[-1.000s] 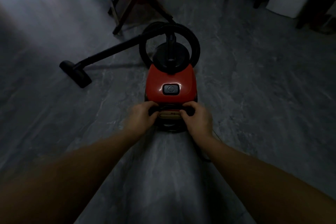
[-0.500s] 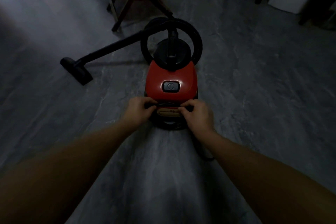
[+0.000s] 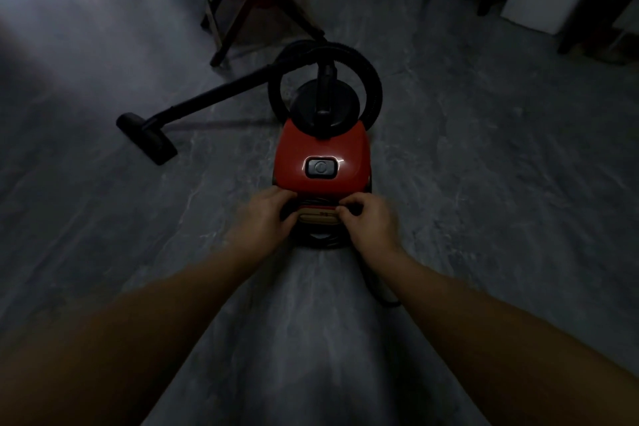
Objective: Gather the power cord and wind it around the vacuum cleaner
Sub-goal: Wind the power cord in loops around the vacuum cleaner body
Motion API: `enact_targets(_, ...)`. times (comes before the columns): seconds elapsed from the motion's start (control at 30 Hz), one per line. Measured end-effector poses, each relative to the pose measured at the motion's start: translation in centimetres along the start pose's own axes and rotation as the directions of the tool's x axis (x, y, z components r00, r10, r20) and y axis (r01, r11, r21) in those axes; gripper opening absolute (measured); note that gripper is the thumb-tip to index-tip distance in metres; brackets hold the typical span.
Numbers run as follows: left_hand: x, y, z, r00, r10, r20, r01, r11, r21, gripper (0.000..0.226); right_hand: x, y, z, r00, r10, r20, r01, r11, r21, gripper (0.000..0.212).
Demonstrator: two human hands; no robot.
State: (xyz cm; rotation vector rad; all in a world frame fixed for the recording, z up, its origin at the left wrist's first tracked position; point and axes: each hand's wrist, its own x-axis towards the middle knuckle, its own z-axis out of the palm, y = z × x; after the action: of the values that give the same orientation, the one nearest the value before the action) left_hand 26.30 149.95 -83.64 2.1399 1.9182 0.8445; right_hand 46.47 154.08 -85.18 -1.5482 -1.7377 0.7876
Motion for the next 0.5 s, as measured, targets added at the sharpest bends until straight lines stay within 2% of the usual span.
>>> enact_targets(0.13, 0.56, 0.75, -0.17, 0.994, 0.108, 0.020, -0.110, 0.991, 0.077, 0.019, -0.83, 0.11, -0.04, 0.997, -0.065, -0.047, 0.064, 0.998, -0.024, 0.025)
enact_targets(0.33, 0.74, 0.70, 0.28, 0.997, 0.074, -0.012, -0.075, 0.996, -0.039, 0.026, -0.78, -0.22, 0.04, 0.997, -0.044, -0.069, 0.044, 0.999, 0.000, 0.015)
enact_targets(0.5, 0.12, 0.91, 0.33, 0.996, 0.084, -0.004, -0.084, 0.996, -0.034, 0.025, -0.59, 0.03, 0.38, 0.996, -0.038, -0.075, 0.040, 0.999, 0.029, 0.014)
